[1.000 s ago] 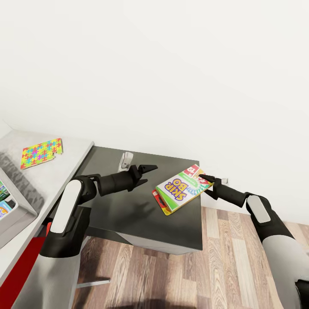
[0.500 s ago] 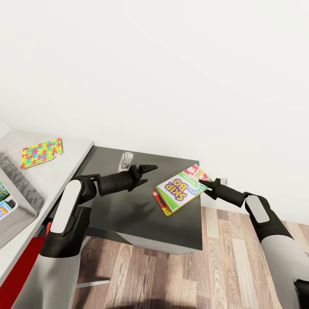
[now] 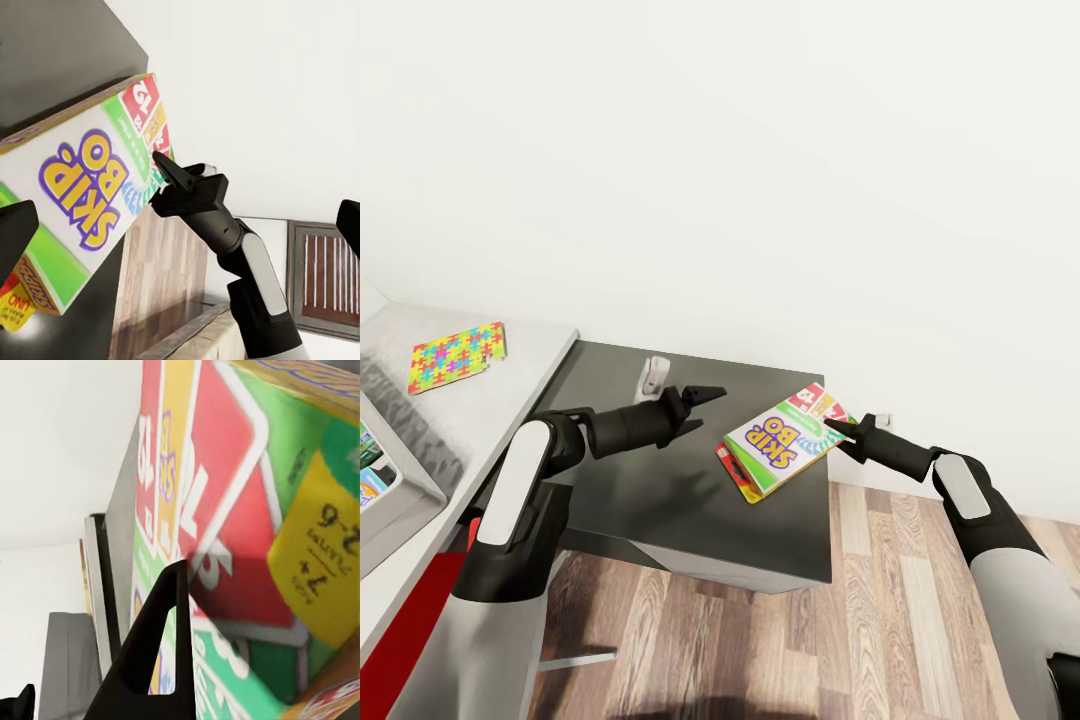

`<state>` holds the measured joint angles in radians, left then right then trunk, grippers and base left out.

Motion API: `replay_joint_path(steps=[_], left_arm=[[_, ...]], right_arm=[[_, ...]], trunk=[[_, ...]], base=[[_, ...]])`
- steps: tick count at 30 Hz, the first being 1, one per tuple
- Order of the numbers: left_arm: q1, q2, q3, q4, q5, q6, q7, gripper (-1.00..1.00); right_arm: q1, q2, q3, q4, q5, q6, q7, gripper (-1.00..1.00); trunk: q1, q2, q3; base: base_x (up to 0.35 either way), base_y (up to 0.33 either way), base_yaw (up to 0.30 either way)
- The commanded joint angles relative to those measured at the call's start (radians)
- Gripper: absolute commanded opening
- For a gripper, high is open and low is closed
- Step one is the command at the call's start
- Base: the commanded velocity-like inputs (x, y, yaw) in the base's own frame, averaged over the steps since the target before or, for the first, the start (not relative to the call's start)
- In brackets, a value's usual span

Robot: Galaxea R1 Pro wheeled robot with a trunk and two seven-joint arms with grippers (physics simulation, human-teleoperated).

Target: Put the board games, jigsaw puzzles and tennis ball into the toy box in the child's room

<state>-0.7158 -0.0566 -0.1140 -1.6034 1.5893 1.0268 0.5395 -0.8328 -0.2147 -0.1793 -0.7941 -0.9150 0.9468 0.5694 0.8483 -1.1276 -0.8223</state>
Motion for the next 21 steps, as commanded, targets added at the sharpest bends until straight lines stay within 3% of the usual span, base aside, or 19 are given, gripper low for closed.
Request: replay_joint_path(steps=[1, 8, 15, 21], left_arm=[[-0.001, -0.001, 0.0, 0.001, 0.009, 0.002, 0.011, 1.0], [0.003, 0.001, 0.0, 0.006, 0.008, 0.001, 0.006, 1.0], [0.005, 0.002, 0.002, 0.01, 0.007, 0.002, 0.004, 1.0], [0.006, 0.005, 0.004, 0.011, 0.01, 0.002, 0.002, 1.0]], right_arm=[[0.0, 0.005, -0.002, 0.0, 0.018, 0.001, 0.002, -1.0], [0.008, 0.005, -0.002, -0.04, 0.018, 0.002, 0.004, -1.0], [0.055, 0.006, 0.002, -0.2, 0.017, 0.023, 0.003, -1.0], [0.105, 0.007, 0.031, -0.33, 0.017, 0.045, 0.0, -1.0]], trunk=[[0.0, 0.0, -0.001], [0.0, 0.0, -0.001], [0.0, 0.0, -0.001], [0.0, 0.0, -0.001]], base=[[0.0, 0.0, 0.0], [0.0, 0.0, 0.0], [0.0, 0.0, 0.0], [0.0, 0.0, 0.0]])
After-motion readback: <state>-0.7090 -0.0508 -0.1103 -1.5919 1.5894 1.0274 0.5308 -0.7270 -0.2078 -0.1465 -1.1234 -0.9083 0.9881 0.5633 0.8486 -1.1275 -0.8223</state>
